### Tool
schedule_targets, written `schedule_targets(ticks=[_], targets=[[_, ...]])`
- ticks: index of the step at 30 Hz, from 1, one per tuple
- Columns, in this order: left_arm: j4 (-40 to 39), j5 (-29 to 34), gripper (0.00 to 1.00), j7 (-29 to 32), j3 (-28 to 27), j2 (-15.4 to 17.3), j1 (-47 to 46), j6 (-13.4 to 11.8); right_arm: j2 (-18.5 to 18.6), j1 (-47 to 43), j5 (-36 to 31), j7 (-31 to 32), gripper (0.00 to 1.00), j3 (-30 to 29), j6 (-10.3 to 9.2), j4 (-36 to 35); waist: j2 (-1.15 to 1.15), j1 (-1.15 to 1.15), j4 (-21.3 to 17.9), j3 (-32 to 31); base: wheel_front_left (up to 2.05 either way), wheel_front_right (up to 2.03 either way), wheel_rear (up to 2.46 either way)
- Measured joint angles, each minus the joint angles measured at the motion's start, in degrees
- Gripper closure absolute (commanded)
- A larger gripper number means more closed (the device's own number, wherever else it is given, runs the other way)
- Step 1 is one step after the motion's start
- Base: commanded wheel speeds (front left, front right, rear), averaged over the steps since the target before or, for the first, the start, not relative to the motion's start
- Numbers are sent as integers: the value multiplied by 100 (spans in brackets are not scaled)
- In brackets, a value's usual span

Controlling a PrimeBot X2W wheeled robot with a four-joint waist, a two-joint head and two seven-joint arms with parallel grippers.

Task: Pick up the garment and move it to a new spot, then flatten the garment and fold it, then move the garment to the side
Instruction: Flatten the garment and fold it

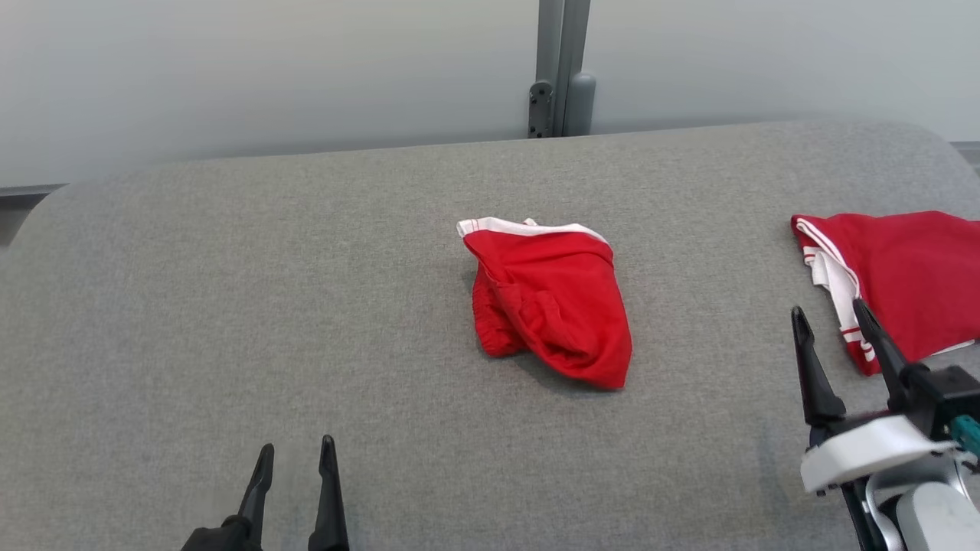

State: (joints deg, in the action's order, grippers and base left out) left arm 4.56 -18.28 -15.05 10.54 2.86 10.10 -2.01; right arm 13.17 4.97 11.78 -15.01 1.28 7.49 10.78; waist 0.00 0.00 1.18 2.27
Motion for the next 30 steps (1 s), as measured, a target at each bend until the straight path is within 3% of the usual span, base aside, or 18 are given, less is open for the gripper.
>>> schedule_targets(ticks=[4,9,10,11,12,17,25,30], targets=[[34,16,0,0,-111,0,27,45,-286,-582,-180,-3,0,-339,0,-177,0,0,-134,-174,0,0,0],[33,70,0,0,-154,0,48,91,-532,-681,-243,-3,0,-430,0,-316,0,0,-264,-239,0,0,0],[30,77,0,0,-155,-1,47,101,-550,-657,-236,-3,47,-397,0,-350,0,0,-269,-230,0,0,0],[31,81,0,0,-157,-1,47,108,-571,-606,-223,-3,81,-355,0,-360,0,0,-268,-218,0,0,0],[29,97,0,0,-163,-1,44,125,-575,-533,-223,-3,100,-291,0,-361,0,0,-260,-201,0,0,0],[-38,156,0,0,-164,-1,-82,163,-521,145,-183,-3,100,328,0,-152,0,0,-205,-21,0,0,0],[10,224,0,-8,59,-1,-654,231,-619,1739,-232,29,100,1847,1,1603,0,0,-26,542,0,0,0],[32,136,0,-8,147,-1,-809,191,-739,2260,-111,27,100,2153,1,2530,0,0,220,775,0,0,0]])
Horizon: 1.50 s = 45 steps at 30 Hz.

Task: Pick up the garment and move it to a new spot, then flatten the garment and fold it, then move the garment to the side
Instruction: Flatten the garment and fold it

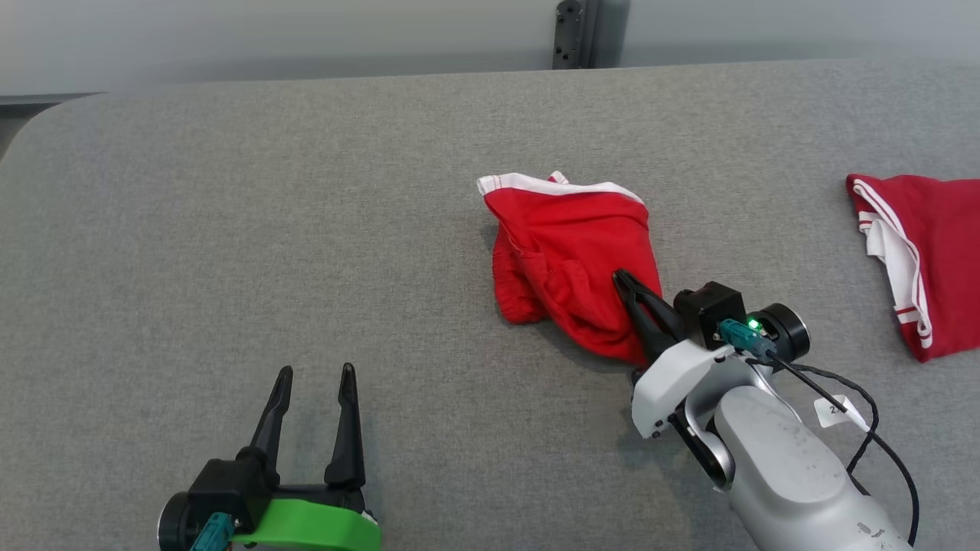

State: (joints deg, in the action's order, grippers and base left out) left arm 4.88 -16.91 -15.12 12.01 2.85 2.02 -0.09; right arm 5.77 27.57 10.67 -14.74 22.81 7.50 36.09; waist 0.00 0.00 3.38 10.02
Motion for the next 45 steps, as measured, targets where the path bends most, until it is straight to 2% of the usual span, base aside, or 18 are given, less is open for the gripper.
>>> schedule_targets(ticks=[8,20,26,33,45], targets=[[13,-70,0,0,113,0,-127,-57,-166,459,191,36,100,498,0,826,0,0,389,263,0,0,0],[-30,-214,0,0,227,0,-196,-197,-237,801,555,59,100,1605,-1,1098,0,0,880,422,0,0,0],[-62,-248,0,0,236,0,-110,-227,7,788,606,51,100,2071,-1,956,0,0,911,294,0,0,0],[-88,-263,0,0,216,0,-87,-229,278,675,798,334,100,2658,-1,801,0,0,823,225,0,0,0],[-57,-263,0,0,170,0,41,-218,510,477,1458,358,100,3629,-1,390,0,0,771,17,0,0,0]])
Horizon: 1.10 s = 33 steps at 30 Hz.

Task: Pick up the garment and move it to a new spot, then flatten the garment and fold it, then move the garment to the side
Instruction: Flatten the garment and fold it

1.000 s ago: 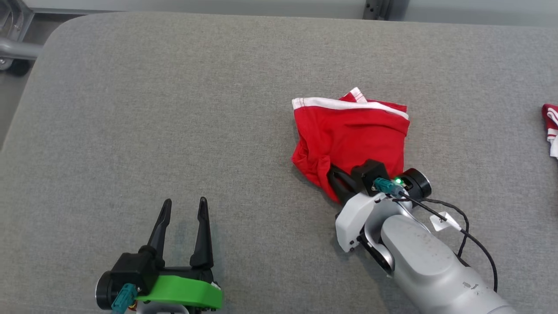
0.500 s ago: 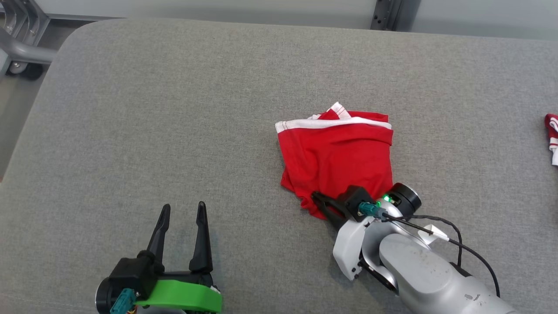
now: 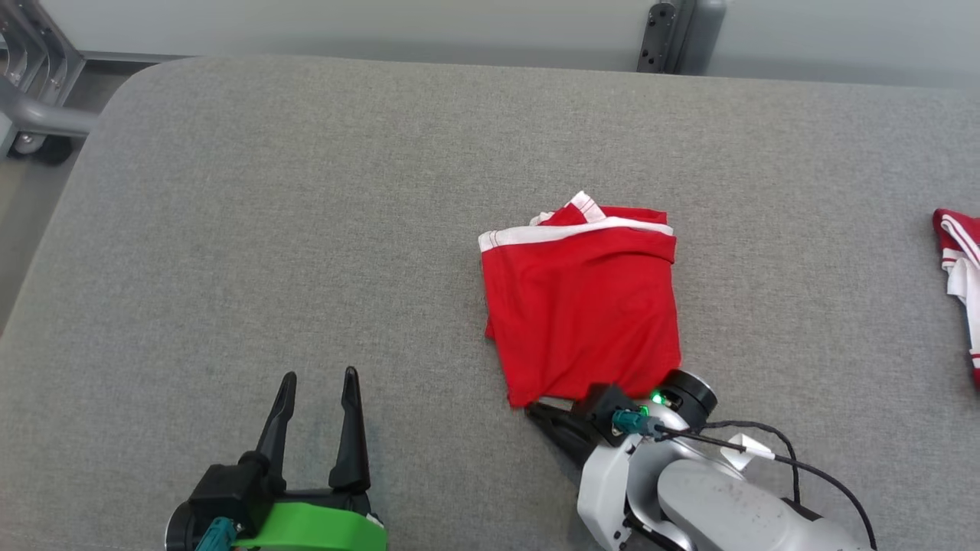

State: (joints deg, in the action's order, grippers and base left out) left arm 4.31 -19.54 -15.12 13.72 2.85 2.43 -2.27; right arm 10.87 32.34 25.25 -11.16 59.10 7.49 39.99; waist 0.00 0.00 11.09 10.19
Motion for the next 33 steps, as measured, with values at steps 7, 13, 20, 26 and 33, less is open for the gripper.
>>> schedule_targets(ticks=[7,13,20,26,33], targets=[[12,10,0,0,-187,-1,227,9,-108,-188,300,-357,100,-505,1,-320,0,0,-143,-279,0,0,0],[-67,174,0,0,-527,0,582,75,115,-1010,-185,-388,98,-2276,0,-1273,0,0,-434,-615,0,0,0],[-212,436,0,0,-862,-2,694,209,391,-2276,-949,-389,0,-4294,0,-2104,0,0,-895,-951,0,0,0],[-180,477,0,0,-1039,-2,701,260,226,-3257,-1360,-390,0,-5753,0,-2592,0,0,-1171,-1184,0,0,0],[-169,480,0,0,-1120,-3,778,316,-102,-3711,-1479,-389,0,-6268,0,-2502,0,0,-1272,-1218,0,0,0]])
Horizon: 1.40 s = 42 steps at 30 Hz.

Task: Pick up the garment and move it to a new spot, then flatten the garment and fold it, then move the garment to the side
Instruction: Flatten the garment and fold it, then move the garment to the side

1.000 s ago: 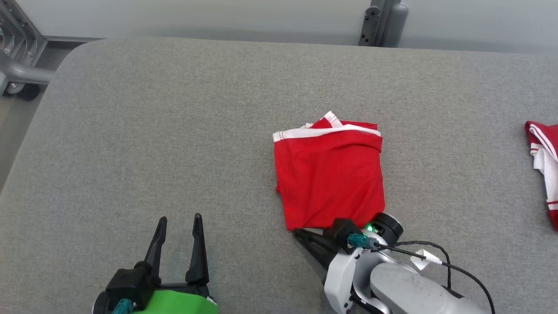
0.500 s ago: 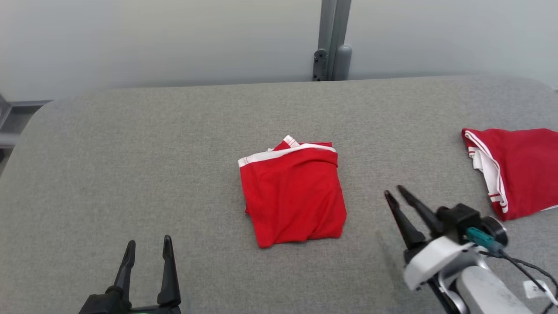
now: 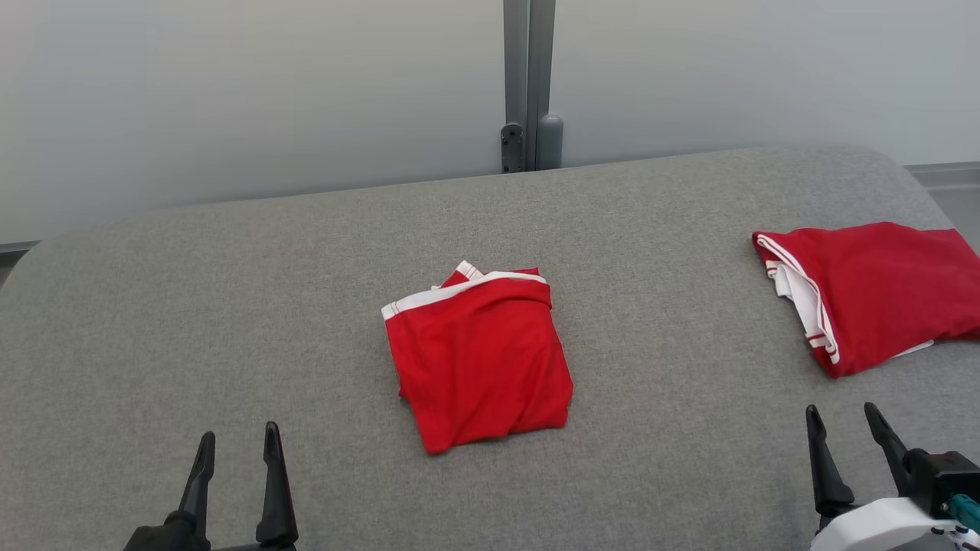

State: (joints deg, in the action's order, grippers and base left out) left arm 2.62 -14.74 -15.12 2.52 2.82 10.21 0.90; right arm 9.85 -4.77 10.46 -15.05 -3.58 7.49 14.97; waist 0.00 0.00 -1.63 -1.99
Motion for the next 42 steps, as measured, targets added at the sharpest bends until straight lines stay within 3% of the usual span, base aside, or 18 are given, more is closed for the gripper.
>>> schedule_targets(ticks=[4,7,13,17,26,29,30,31,38,42], targets=[[-55,24,0,0,59,1,-1,4,-108,80,268,-1,0,227,0,101,0,0,39,106,0,0,0],[-108,47,0,0,168,0,-82,5,-15,461,834,118,0,936,1,248,0,0,100,234,0,0,0],[-180,53,0,-1,477,1,-703,8,413,1948,2417,1589,0,2264,-1,87,0,0,250,722,0,0,0],[-126,-53,0,-1,693,1,-989,-46,742,2742,3150,2555,0,2814,-1,221,0,-1,437,1088,0,0,0],[-122,-227,0,-1,954,2,-1346,-153,976,3570,4140,3671,0,3208,-1,975,0,-1,1180,1637,0,0,0],[-129,-235,0,0,967,2,-1378,-190,946,3687,4325,3706,0,3286,-1,1080,0,-1,1343,1784,0,0,0],[-135,-235,0,0,971,2,-1385,-193,933,3716,4376,3682,25,3317,-1,1090,0,-1,1381,1829,0,0,0],[-140,-235,0,0,967,2,-1387,-201,932,3738,4412,3635,100,3348,0,1093,0,-1,1410,1872,0,0,0],[-132,-189,0,0,835,1,-1371,-224,1001,3761,5128,3410,100,3330,0,931,0,-1,1286,2037,0,0,0],[-147,-35,0,0,710,1,-1352,-174,1435,3653,5547,3562,100,3172,0,595,0,-1,983,2076,0,0,0]])
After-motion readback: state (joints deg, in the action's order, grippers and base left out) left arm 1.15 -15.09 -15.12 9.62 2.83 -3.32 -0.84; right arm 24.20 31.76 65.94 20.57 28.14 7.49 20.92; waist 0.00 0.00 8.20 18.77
